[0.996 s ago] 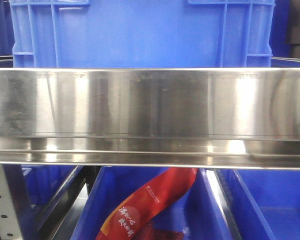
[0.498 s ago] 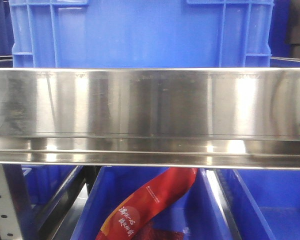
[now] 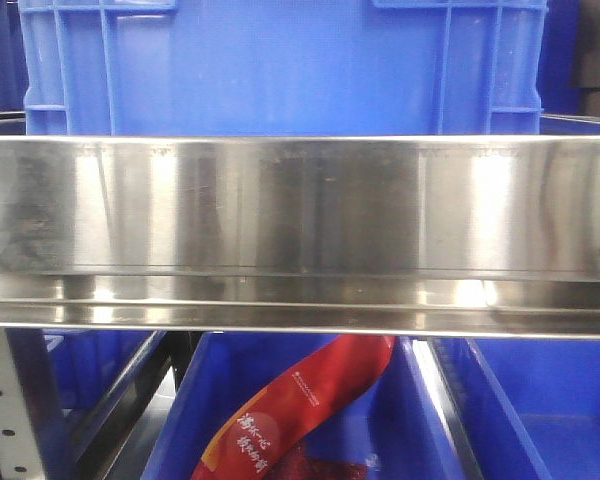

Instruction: Grab PVC pipe and place in blue bin

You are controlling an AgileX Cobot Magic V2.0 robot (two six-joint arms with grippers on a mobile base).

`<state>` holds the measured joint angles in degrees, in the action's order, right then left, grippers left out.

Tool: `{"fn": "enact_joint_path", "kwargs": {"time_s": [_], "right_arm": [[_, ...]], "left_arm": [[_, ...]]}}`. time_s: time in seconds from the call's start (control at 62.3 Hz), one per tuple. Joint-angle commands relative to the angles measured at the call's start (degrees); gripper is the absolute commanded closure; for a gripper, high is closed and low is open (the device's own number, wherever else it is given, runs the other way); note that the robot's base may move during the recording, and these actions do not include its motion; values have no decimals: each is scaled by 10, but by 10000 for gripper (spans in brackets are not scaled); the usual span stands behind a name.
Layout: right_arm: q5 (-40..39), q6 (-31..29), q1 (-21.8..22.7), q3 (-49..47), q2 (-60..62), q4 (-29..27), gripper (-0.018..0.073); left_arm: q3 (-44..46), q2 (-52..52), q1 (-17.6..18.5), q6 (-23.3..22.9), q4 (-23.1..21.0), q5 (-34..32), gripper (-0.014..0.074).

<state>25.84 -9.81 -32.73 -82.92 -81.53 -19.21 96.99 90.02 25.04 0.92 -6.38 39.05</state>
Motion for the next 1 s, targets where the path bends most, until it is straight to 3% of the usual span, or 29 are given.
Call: {"fn": "enact_joint_path", "kwargs": {"time_s": [0.0, 0.128, 0.402, 0.546, 0.739, 0.98], "right_arm": [[-17, -3, 3, -5, 0, 4, 728], [4, -2, 3, -5, 13, 1, 728], [-4, -2, 17, -3, 103, -8, 728], [-6, -2, 34, 13, 150, 14, 728], [-67, -2, 41, 124, 219, 15, 728], [-176, -2, 57, 305, 334, 15, 728]], "left_arm": [[4, -5, 0, 0, -12, 5, 707], [4, -19, 0, 0, -66, 27, 707], [3, -100, 0, 5, -46, 22, 707], [-25, -158, 0, 6, -21, 12, 707], [-182, -274, 0, 6, -21, -68, 707], [-439, -435, 0, 6, -14, -259, 707]]}}
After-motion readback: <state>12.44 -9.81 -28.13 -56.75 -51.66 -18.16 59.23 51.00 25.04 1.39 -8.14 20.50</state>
